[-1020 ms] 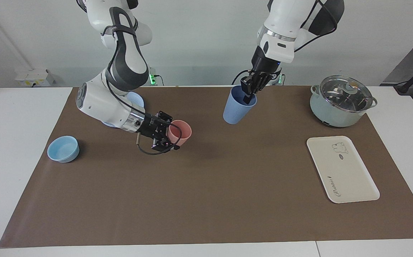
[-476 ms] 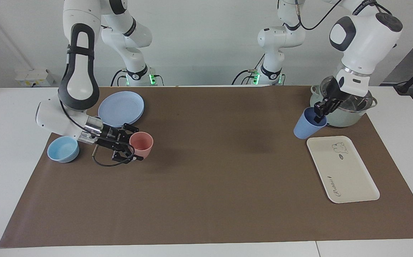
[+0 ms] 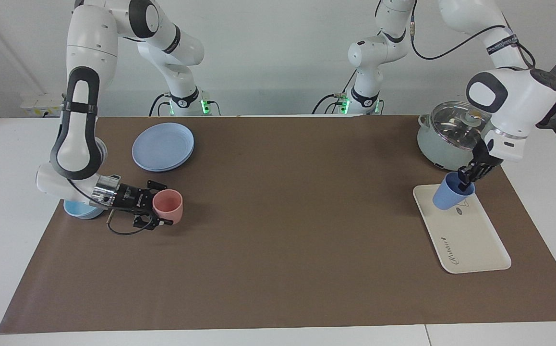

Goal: Place cup on tray

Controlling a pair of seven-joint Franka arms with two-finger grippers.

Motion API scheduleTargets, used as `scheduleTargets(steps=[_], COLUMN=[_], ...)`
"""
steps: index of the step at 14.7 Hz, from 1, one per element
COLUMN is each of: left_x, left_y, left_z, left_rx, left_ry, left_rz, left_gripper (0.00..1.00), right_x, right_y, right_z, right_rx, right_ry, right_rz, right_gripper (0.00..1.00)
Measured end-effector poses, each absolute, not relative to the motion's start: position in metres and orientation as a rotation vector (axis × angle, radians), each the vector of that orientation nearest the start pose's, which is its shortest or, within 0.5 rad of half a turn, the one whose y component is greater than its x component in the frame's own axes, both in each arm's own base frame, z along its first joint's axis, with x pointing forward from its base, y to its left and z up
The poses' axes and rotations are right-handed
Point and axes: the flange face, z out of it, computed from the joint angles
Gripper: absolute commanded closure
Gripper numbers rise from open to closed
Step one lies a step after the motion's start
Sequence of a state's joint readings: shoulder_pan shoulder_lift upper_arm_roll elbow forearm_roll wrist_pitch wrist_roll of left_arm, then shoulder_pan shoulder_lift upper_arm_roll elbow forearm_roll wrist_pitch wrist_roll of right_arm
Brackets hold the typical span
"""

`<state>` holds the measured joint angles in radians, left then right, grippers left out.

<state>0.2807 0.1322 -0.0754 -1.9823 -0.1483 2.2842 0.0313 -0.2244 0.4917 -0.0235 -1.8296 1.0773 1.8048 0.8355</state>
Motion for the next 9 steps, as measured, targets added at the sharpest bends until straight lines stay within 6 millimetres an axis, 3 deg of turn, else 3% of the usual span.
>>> scheduleTargets(steps=[2, 4, 5, 6, 7, 8, 9], left_x=[0.588, 0.584, 0.582, 0.582, 0.582, 0.583, 0.585], left_y=[0.132, 0.129, 0.126, 0.123, 0.121, 0.120, 0.119], left_z=[0.393, 0.377, 0.371, 0.369, 0.368, 0.369, 0.371], left_rx=[-3.207, -3.206, -3.206, -3.203, -3.199, -3.197, -3.196], left_ry=[-0.403, -0.394, -0.388, -0.382, -0.372, -0.353, -0.326], left_rz=[-0.290, -0.283, -0.286, -0.304, -0.324, -0.344, -0.357], left_gripper=[1.00, 1.00, 0.84, 0.01, 0.00, 0.00, 0.00], right_x=[0.608, 0.606, 0.605, 0.605, 0.604, 0.604, 0.602], right_y=[-0.091, -0.099, -0.099, -0.099, -0.097, -0.095, -0.093], right_z=[0.253, 0.245, 0.244, 0.242, 0.240, 0.239, 0.237], right_rx=[-1.517, -1.512, -1.510, -1.508, -1.513, -1.528, -1.545], right_ry=[1.622, 1.617, 1.618, 1.616, 1.603, 1.577, 1.548], right_rz=[0.860, 0.860, 0.863, 0.870, 0.876, 0.871, 0.864], right_gripper=[1.00, 1.00, 1.00, 1.00, 1.00, 0.63, 0.43])
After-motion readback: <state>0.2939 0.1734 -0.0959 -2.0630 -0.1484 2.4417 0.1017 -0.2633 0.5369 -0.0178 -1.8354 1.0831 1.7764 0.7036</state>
